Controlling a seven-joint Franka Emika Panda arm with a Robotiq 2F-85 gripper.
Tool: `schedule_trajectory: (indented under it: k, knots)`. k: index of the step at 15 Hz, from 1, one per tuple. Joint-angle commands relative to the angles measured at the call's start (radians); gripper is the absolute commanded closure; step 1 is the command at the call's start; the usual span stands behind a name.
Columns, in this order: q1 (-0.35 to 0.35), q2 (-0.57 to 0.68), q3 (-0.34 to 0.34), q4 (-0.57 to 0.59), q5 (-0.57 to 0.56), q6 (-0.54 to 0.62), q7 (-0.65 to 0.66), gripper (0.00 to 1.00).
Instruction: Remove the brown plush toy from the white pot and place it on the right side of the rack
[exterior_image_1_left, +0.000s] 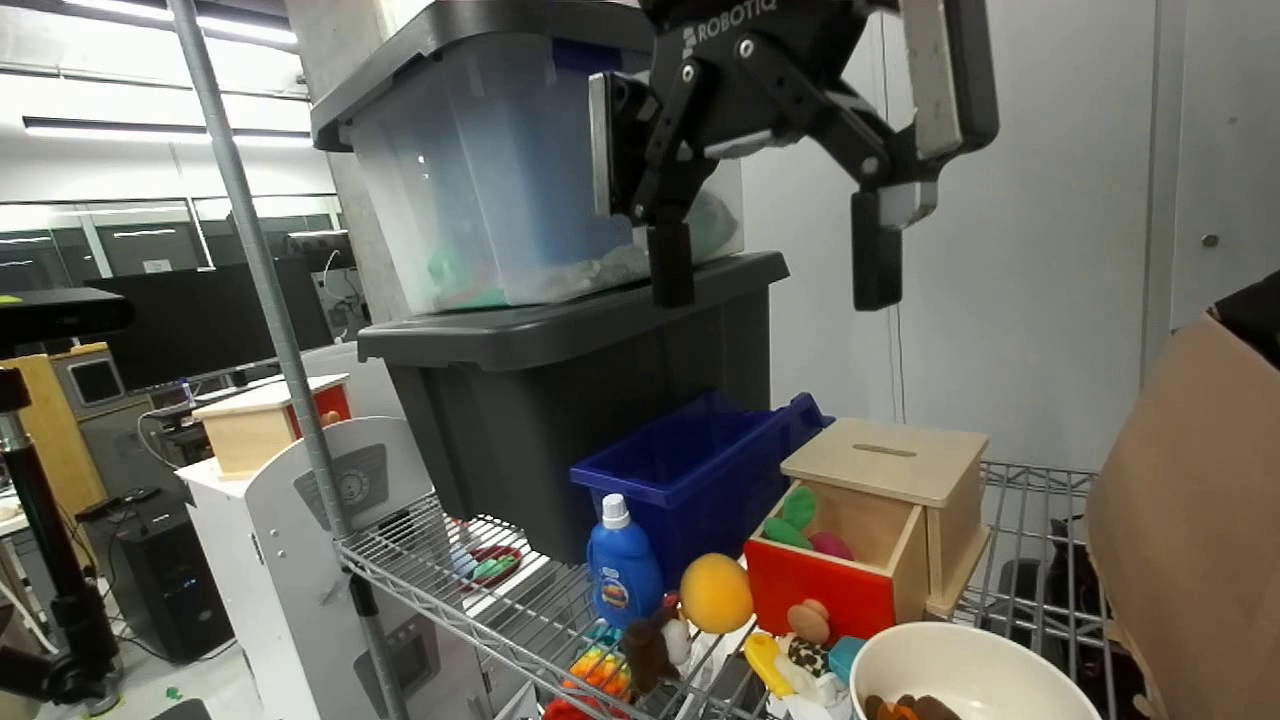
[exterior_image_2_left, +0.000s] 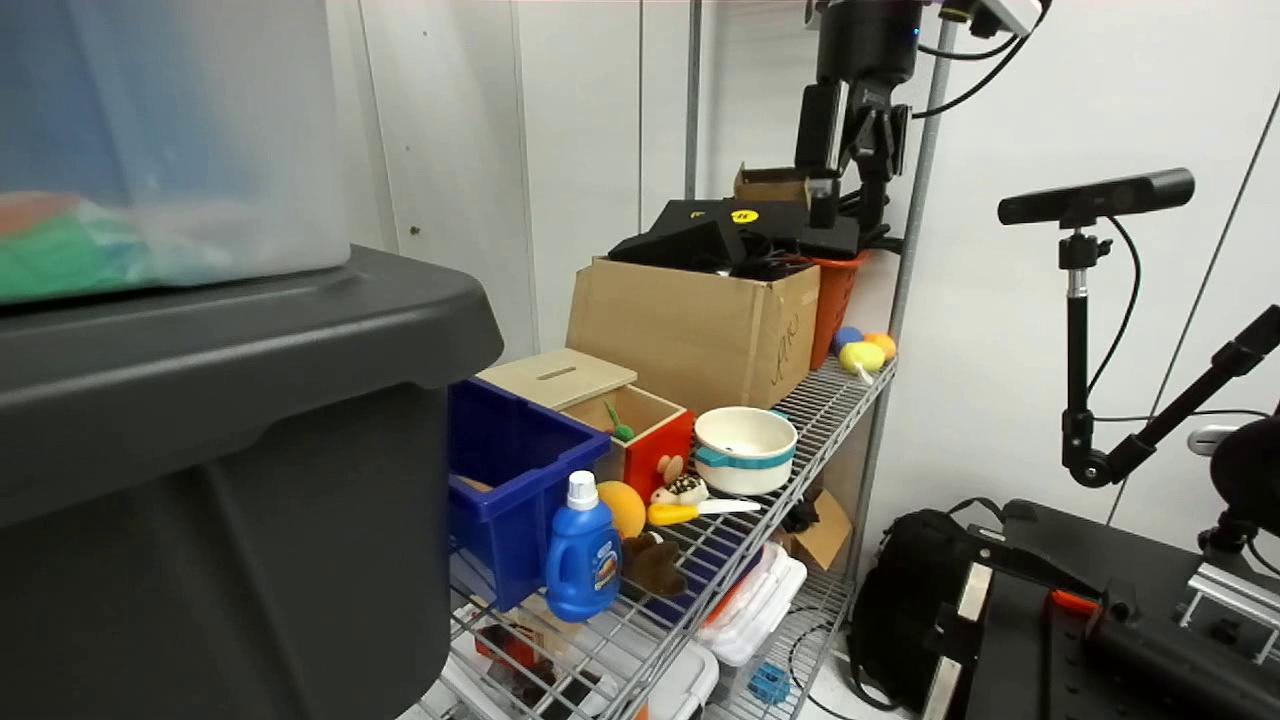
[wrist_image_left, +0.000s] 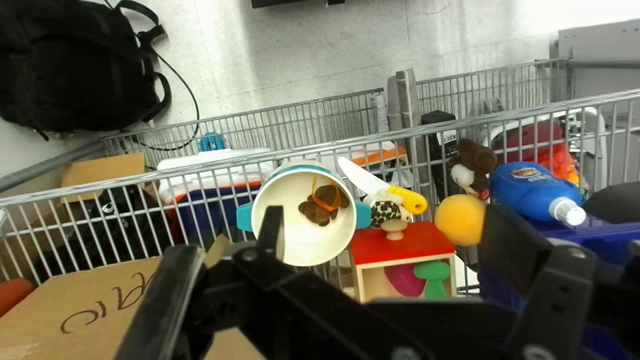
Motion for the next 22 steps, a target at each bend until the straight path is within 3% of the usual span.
schedule_trajectory:
  k: [1, 10, 22]
  knots:
    - [-0.009, 0.076, -0.001, 0.132, -0.012, -0.082, -0.029, 0.0]
    - [-0.002, 0.25, 0.032, 0.285, -0.009, -0.101, -0.064, 0.0]
    - [-0.029, 0.348, 0.042, 0.263, -0.051, -0.056, -0.095, 0.0]
